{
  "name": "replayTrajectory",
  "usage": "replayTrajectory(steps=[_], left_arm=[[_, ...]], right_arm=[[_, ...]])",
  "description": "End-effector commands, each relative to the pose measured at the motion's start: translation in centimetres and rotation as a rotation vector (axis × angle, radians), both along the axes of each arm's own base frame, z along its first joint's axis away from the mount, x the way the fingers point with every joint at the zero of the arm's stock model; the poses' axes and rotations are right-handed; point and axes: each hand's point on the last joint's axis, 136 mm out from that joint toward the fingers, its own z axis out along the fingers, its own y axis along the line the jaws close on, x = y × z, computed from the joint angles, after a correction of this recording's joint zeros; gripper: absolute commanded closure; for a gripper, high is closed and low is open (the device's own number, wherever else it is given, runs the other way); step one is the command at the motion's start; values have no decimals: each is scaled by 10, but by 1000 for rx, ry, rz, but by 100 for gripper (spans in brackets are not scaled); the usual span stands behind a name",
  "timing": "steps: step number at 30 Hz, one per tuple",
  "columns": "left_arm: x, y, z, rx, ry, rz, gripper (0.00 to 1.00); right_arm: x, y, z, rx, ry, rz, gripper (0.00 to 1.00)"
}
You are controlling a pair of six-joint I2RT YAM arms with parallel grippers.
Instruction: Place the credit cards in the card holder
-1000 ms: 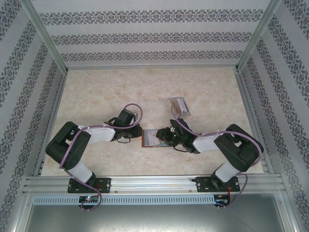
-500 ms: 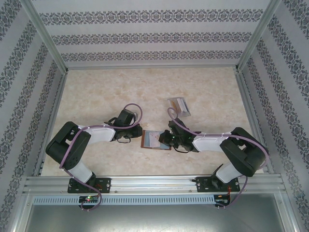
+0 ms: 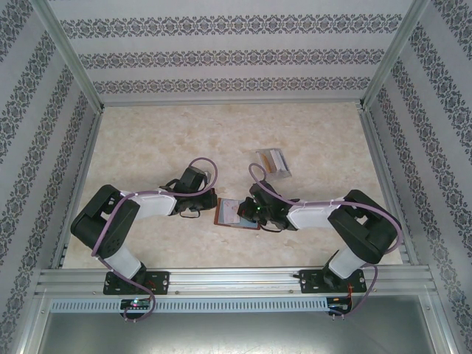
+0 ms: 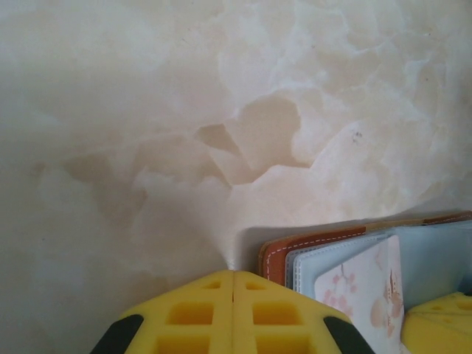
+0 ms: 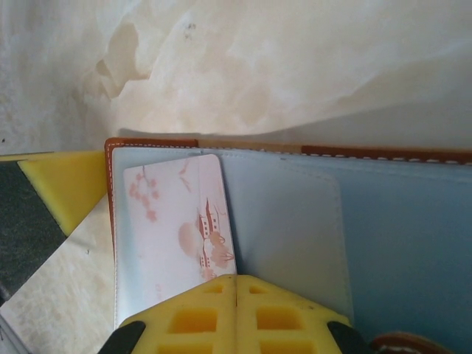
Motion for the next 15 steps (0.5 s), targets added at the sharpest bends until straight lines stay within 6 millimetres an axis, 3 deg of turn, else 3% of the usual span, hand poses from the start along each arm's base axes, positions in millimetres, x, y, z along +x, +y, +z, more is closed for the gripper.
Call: replayTrajectory(steps=[1, 5, 15], left_arm=[[-10, 0, -13, -10, 56, 1, 97], [-9, 4, -8, 1, 39, 21, 98], [-12, -3, -3, -48, 35, 4, 98]], right_arm=[[6, -16, -10, -76, 3, -102, 100], [6, -22, -8, -88, -3, -174, 100], [6, 3, 0, -54, 8, -190, 100]])
